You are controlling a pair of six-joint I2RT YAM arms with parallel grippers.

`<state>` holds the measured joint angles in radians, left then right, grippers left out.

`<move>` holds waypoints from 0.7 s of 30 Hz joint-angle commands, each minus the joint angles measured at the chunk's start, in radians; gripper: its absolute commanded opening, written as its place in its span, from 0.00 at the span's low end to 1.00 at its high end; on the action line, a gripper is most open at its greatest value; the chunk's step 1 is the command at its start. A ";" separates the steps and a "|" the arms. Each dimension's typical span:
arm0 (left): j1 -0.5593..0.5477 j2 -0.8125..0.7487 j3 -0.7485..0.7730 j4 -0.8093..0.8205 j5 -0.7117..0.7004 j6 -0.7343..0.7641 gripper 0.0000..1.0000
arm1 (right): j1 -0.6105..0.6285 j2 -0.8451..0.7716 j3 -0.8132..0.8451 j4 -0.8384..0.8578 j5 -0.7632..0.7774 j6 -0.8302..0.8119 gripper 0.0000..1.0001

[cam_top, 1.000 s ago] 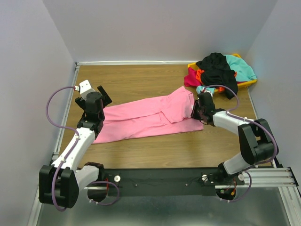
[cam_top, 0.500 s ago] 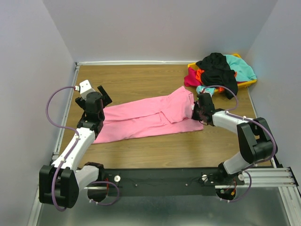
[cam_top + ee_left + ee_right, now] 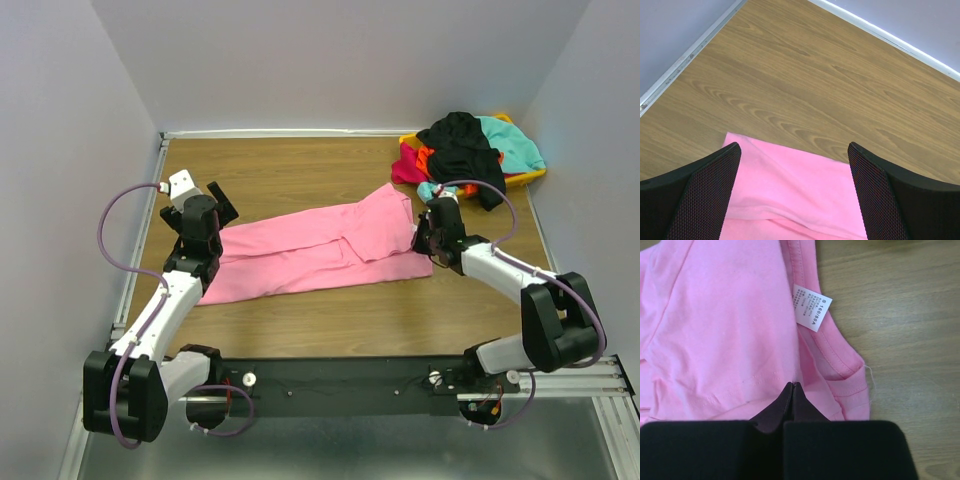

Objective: Fold and stack the t-shirts
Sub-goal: Fold the tshirt

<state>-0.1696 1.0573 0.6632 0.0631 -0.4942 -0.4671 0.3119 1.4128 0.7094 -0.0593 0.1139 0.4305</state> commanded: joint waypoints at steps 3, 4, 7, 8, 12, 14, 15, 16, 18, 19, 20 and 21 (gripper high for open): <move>0.005 -0.002 -0.007 0.021 0.020 0.005 0.95 | -0.010 -0.031 -0.013 -0.095 0.089 0.017 0.00; 0.005 0.000 -0.007 0.023 0.023 0.005 0.95 | -0.008 -0.038 -0.016 -0.103 0.093 0.019 0.00; 0.005 0.004 -0.004 0.024 0.023 0.005 0.95 | -0.008 -0.074 -0.025 -0.125 0.109 0.027 0.00; 0.005 0.006 -0.002 0.024 0.025 0.005 0.96 | -0.008 -0.083 -0.028 -0.131 0.118 0.028 0.00; 0.007 0.009 -0.002 0.030 0.039 0.005 0.95 | -0.008 -0.098 -0.033 -0.157 0.130 0.033 0.00; 0.005 0.009 -0.001 0.030 0.043 0.005 0.95 | -0.008 -0.095 -0.034 -0.160 0.138 0.033 0.01; 0.005 0.007 -0.002 0.030 0.043 0.007 0.95 | -0.010 -0.091 -0.033 -0.165 0.145 0.034 0.01; 0.005 0.007 -0.002 0.030 0.045 0.007 0.95 | -0.008 -0.081 -0.033 -0.169 0.153 0.034 0.01; 0.005 0.006 -0.002 0.029 0.043 0.007 0.95 | -0.010 -0.072 -0.033 -0.183 0.184 0.037 0.01; 0.005 0.004 -0.002 0.027 0.039 0.007 0.95 | -0.008 -0.065 -0.033 -0.188 0.194 0.039 0.01; 0.005 0.003 -0.004 0.027 0.039 0.007 0.95 | -0.010 -0.061 -0.034 -0.194 0.211 0.039 0.01; 0.007 0.004 -0.004 0.027 0.039 0.007 0.95 | -0.010 -0.060 -0.033 -0.201 0.216 0.040 0.01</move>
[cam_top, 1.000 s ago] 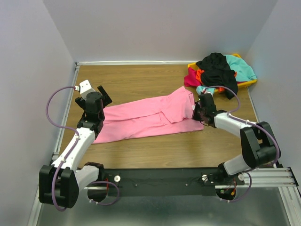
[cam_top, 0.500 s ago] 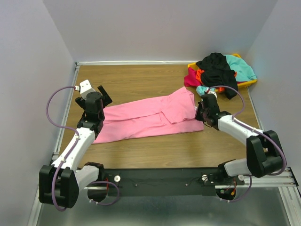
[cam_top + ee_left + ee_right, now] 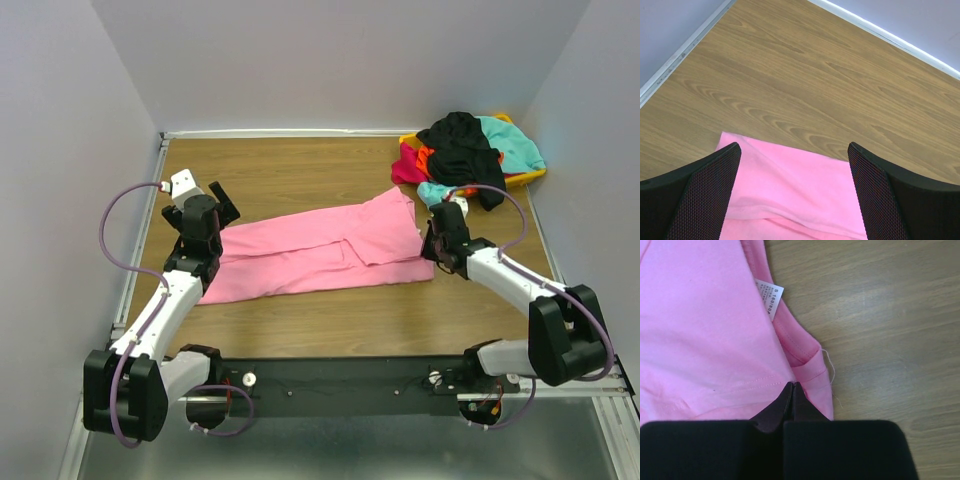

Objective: Fold and stack the t-shirts
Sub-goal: Fold the tshirt

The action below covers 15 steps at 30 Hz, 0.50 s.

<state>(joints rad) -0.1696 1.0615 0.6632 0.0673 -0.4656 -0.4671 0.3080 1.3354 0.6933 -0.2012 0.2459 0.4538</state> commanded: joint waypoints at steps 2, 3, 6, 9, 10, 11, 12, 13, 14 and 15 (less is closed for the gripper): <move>0.005 0.000 -0.004 0.023 0.010 0.007 0.95 | -0.004 0.016 -0.011 -0.067 0.078 0.019 0.01; 0.005 -0.001 -0.002 0.023 0.010 0.005 0.95 | -0.004 0.013 -0.006 -0.072 0.076 0.016 0.03; 0.005 0.002 -0.004 0.023 0.012 0.007 0.96 | 0.003 -0.008 0.014 -0.075 0.050 0.002 0.37; 0.005 0.006 -0.002 0.022 0.005 0.007 0.96 | 0.095 -0.051 0.034 -0.047 0.069 -0.017 0.50; 0.005 0.006 -0.002 0.022 -0.001 0.007 0.96 | 0.127 -0.061 0.037 -0.031 0.064 -0.035 0.50; 0.007 0.009 -0.001 0.022 -0.001 0.008 0.96 | 0.158 -0.067 0.043 -0.012 0.044 -0.044 0.50; 0.007 0.009 0.001 0.022 -0.004 0.008 0.96 | 0.205 -0.070 0.041 0.032 -0.023 -0.050 0.48; 0.007 0.011 -0.001 0.020 -0.007 0.008 0.96 | 0.226 -0.068 0.041 0.057 -0.066 -0.067 0.46; 0.007 0.012 -0.001 0.020 -0.008 0.008 0.96 | 0.253 -0.061 0.046 0.098 -0.104 -0.072 0.43; 0.007 0.015 -0.001 0.019 -0.011 0.008 0.96 | 0.264 -0.047 0.052 0.114 -0.165 -0.075 0.41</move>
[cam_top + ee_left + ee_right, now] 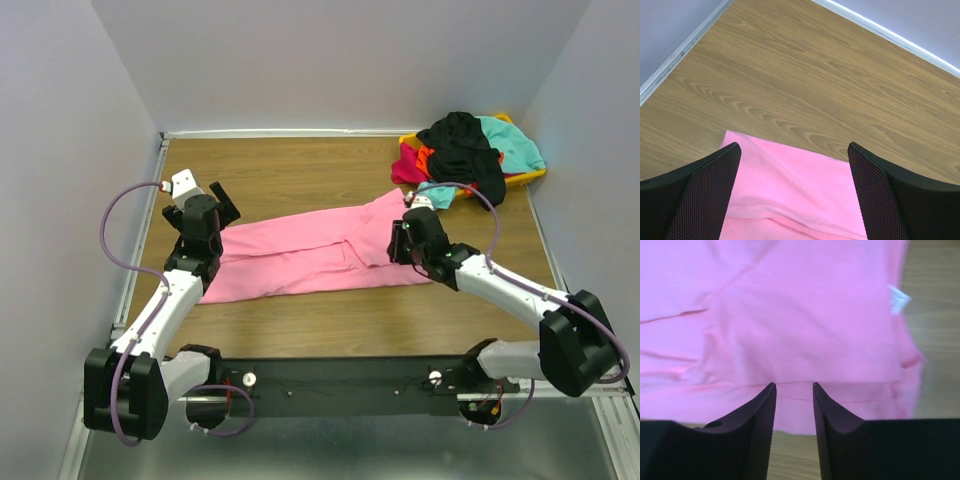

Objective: Fold and stack the t-shirts
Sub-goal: Fold the tshirt

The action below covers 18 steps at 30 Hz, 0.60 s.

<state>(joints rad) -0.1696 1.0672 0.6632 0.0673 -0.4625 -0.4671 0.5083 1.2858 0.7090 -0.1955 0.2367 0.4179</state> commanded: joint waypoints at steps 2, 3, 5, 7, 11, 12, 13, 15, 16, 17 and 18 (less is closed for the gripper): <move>0.007 0.011 -0.001 0.019 -0.018 0.008 0.96 | 0.096 0.067 0.052 0.134 -0.198 -0.057 0.36; 0.007 0.013 -0.001 0.019 -0.018 0.008 0.96 | 0.104 0.093 0.070 0.139 -0.214 -0.065 0.34; 0.008 0.017 -0.001 0.017 -0.018 0.010 0.96 | 0.128 0.179 0.090 0.145 -0.227 -0.073 0.33; 0.010 0.017 0.001 0.017 -0.018 0.010 0.96 | 0.145 0.227 0.113 0.160 -0.231 -0.077 0.33; 0.013 0.019 0.001 0.016 -0.016 0.010 0.96 | 0.177 0.283 0.138 0.185 -0.273 -0.093 0.32; 0.015 0.017 0.001 0.016 -0.018 0.012 0.96 | 0.180 0.293 0.141 0.188 -0.278 -0.096 0.32; 0.015 0.019 0.001 0.016 -0.018 0.012 0.96 | 0.182 0.297 0.142 0.188 -0.281 -0.097 0.32; 0.016 0.022 0.001 0.016 -0.018 0.012 0.96 | 0.182 0.305 0.142 0.188 -0.281 -0.097 0.32; 0.016 0.020 0.001 0.016 -0.019 0.012 0.96 | 0.182 0.306 0.142 0.188 -0.278 -0.099 0.32; 0.016 0.020 0.001 0.016 -0.019 0.012 0.96 | 0.182 0.308 0.138 0.188 -0.277 -0.097 0.32; 0.016 0.020 0.001 0.016 -0.019 0.012 0.96 | 0.182 0.310 0.136 0.186 -0.261 -0.096 0.32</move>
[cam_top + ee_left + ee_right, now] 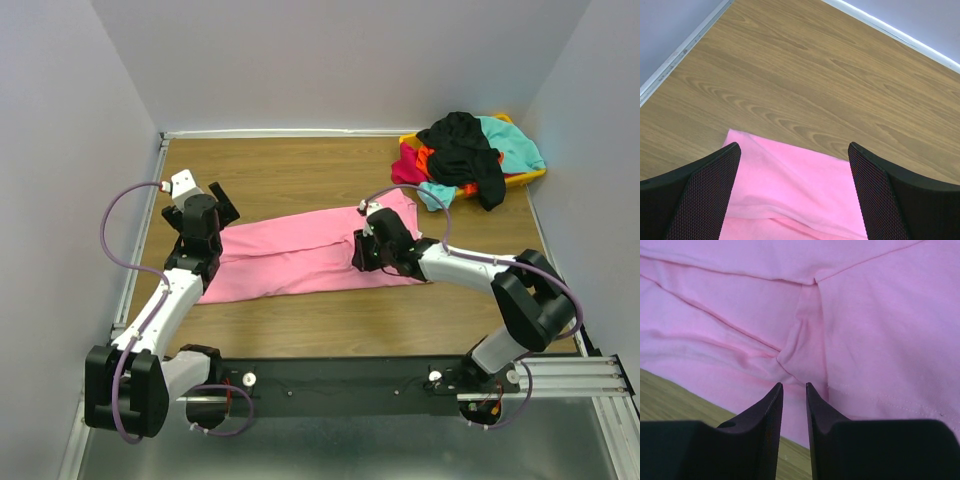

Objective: Fold and stack the t-shirts
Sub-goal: Fold the tshirt

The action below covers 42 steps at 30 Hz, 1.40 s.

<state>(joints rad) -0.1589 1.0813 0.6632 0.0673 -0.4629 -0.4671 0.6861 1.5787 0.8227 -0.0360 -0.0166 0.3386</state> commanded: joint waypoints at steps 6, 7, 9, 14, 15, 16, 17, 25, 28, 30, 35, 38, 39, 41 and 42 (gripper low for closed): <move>0.005 0.002 0.001 0.012 -0.019 0.012 0.96 | 0.004 0.033 0.016 0.019 0.105 0.007 0.32; 0.005 -0.001 -0.001 0.012 -0.019 0.012 0.96 | 0.004 0.032 0.016 0.018 0.118 0.008 0.32; 0.005 -0.003 -0.002 0.012 -0.019 0.012 0.96 | 0.003 0.032 0.019 0.010 0.147 0.008 0.33; 0.005 -0.009 -0.004 0.009 -0.020 0.012 0.96 | 0.001 0.047 0.027 -0.008 0.199 0.016 0.34; 0.005 -0.009 -0.005 0.009 -0.022 0.012 0.96 | 0.000 0.052 0.027 -0.016 0.207 0.017 0.34; 0.005 -0.011 -0.005 0.009 -0.020 0.012 0.96 | 0.000 0.056 0.027 -0.019 0.207 0.017 0.34; 0.005 -0.012 -0.005 0.009 -0.020 0.012 0.96 | -0.003 0.056 0.027 -0.022 0.208 0.019 0.34; 0.005 -0.017 -0.008 0.009 -0.020 0.010 0.96 | -0.007 0.066 0.026 -0.050 0.233 0.019 0.35; 0.005 -0.015 -0.008 0.009 -0.019 0.010 0.96 | -0.005 0.075 0.029 -0.056 0.241 0.014 0.34; 0.005 -0.017 -0.008 0.009 -0.019 0.010 0.96 | -0.005 0.090 0.032 -0.064 0.238 0.013 0.34; 0.005 -0.018 -0.008 0.009 -0.020 0.010 0.96 | -0.005 0.130 0.052 -0.085 0.236 0.007 0.26; 0.005 -0.018 -0.010 0.009 -0.023 0.010 0.96 | -0.005 0.130 0.058 -0.091 0.242 0.010 0.22; 0.005 -0.018 -0.010 0.008 -0.023 0.008 0.96 | -0.007 0.126 0.058 -0.094 0.241 0.011 0.20; 0.005 -0.015 -0.008 0.009 -0.023 0.010 0.96 | -0.005 0.103 0.064 -0.099 0.239 0.010 0.18; 0.005 -0.017 -0.008 0.009 -0.025 0.010 0.96 | -0.005 0.083 0.070 -0.102 0.233 0.010 0.13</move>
<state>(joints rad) -0.1581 1.0809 0.6632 0.0669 -0.4633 -0.4671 0.6849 1.6775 0.8707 -0.0795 0.2008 0.3466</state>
